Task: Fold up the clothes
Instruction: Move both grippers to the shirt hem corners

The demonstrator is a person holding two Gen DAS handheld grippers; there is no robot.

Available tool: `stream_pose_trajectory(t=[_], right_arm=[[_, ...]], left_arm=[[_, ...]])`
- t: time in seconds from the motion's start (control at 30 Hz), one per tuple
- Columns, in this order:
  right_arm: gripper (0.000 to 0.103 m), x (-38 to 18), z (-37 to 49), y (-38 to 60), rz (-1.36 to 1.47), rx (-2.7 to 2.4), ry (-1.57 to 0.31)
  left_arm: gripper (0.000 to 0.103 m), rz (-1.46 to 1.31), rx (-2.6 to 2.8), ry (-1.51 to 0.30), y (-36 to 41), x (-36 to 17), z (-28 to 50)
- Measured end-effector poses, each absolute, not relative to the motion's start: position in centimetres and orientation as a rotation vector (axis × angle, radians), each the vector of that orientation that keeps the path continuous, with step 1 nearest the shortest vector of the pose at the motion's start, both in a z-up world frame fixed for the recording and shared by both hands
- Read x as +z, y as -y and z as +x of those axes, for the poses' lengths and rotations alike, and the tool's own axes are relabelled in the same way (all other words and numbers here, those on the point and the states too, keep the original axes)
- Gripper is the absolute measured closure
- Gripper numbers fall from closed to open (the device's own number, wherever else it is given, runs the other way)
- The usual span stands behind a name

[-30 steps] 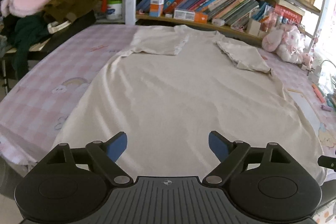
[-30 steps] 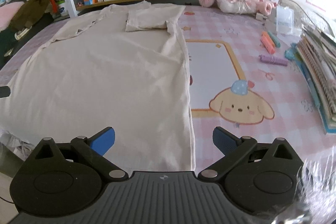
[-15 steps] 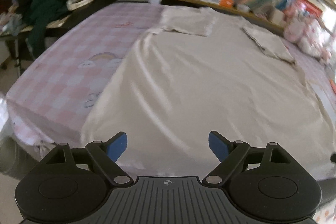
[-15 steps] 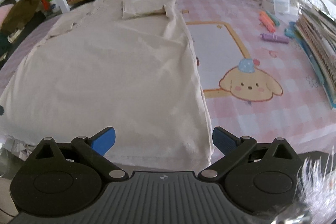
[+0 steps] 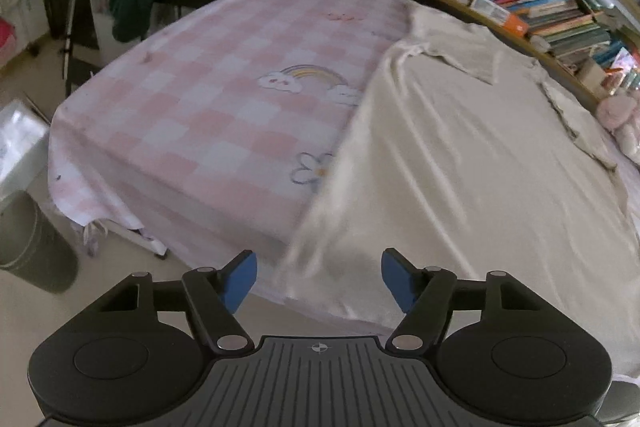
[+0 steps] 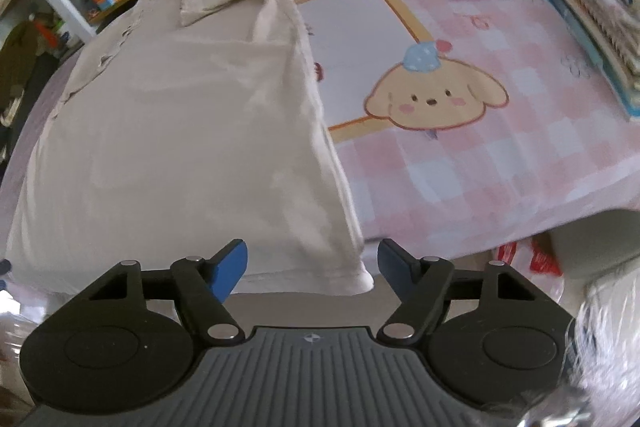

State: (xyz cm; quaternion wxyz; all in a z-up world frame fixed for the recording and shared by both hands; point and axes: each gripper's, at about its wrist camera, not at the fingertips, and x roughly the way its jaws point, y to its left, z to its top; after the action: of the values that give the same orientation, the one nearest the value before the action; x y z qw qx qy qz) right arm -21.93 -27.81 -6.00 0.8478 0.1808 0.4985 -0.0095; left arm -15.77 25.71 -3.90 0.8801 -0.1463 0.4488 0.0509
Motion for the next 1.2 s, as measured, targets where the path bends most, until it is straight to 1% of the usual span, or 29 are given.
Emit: stream_pose_trajectory(t=[0.1,0.2,0.37,0.4,0.43,0.47,0.57,0.6,0.63,0.87,0.9,0.93,0.97,1.0,1.03,1.1,1.2], right_arm=[[0.032,-6.2,-21.4,28.9,0.434,-0.012,-1.085],[0.031,-6.4,-20.8,29.9,0.467,-0.005,-1.114],[0.032,-7.6,-19.5,31.9,0.617,0.024,-1.189],[0.035,-7.9,-19.3,32.1,0.652,0.034,-1.203],[0.042,-8.2,-19.2,32.2,0.686,0.048,-1.216],[0.044,-8.5,-19.1,32.3,0.721,0.063,-1.229],[0.056,-8.2,-19.1,32.1,0.728,0.114,-1.237],[0.062,-8.0,-19.2,32.0,0.725,0.134,-1.238],[0.064,-7.8,-19.3,31.8,0.712,0.159,-1.24],[0.063,-6.8,-18.9,30.6,0.51,0.26,-1.255],[0.066,-6.8,-18.9,30.5,0.491,0.263,-1.258],[0.073,-6.8,-18.9,30.4,0.472,0.267,-1.261],[0.077,-6.8,-18.8,30.4,0.458,0.27,-1.263],[0.087,-6.8,-19.0,30.5,0.446,0.268,-1.264],[0.092,-6.8,-19.0,30.6,0.44,0.26,-1.264],[0.094,-6.7,-19.1,30.8,0.431,0.247,-1.26],[0.095,-6.6,-19.3,30.6,0.41,0.235,-1.246]], left_arm=[[0.034,-0.359,0.069,-0.946,-26.9,-4.3,-14.7],[0.032,-0.428,0.047,-0.996,-28.2,-5.0,-13.6],[0.031,-0.569,0.009,-1.042,-30.2,-6.3,-12.9],[0.031,-0.586,-0.005,-1.046,-30.4,-6.6,-12.9],[0.031,-0.602,-0.022,-1.051,-30.5,-6.8,-12.8],[0.032,-0.616,-0.04,-1.055,-30.6,-7.0,-12.8],[0.032,-0.641,-0.086,-1.071,-30.5,-7.4,-12.6],[0.032,-0.637,-0.095,-1.076,-30.4,-7.4,-12.4],[0.032,-0.634,-0.102,-1.08,-30.4,-7.3,-12.3],[0.032,-0.642,-0.17,-1.086,-31.6,-7.2,-12.0],[0.032,-0.627,-0.183,-1.087,-31.6,-7.1,-11.9],[0.033,-0.607,-0.192,-1.089,-31.5,-7.0,-11.9],[0.037,-0.586,-0.201,-1.091,-31.3,-6.9,-11.8],[0.044,-0.564,-0.213,-1.093,-31.2,-6.9,-11.8],[0.044,-0.542,-0.226,-1.095,-31.0,-6.9,-11.9],[0.047,-0.517,-0.247,-1.084,-31.1,-6.8,-12.1],[0.047,-0.491,-0.263,-1.067,-31.0,-6.7,-12.4]])
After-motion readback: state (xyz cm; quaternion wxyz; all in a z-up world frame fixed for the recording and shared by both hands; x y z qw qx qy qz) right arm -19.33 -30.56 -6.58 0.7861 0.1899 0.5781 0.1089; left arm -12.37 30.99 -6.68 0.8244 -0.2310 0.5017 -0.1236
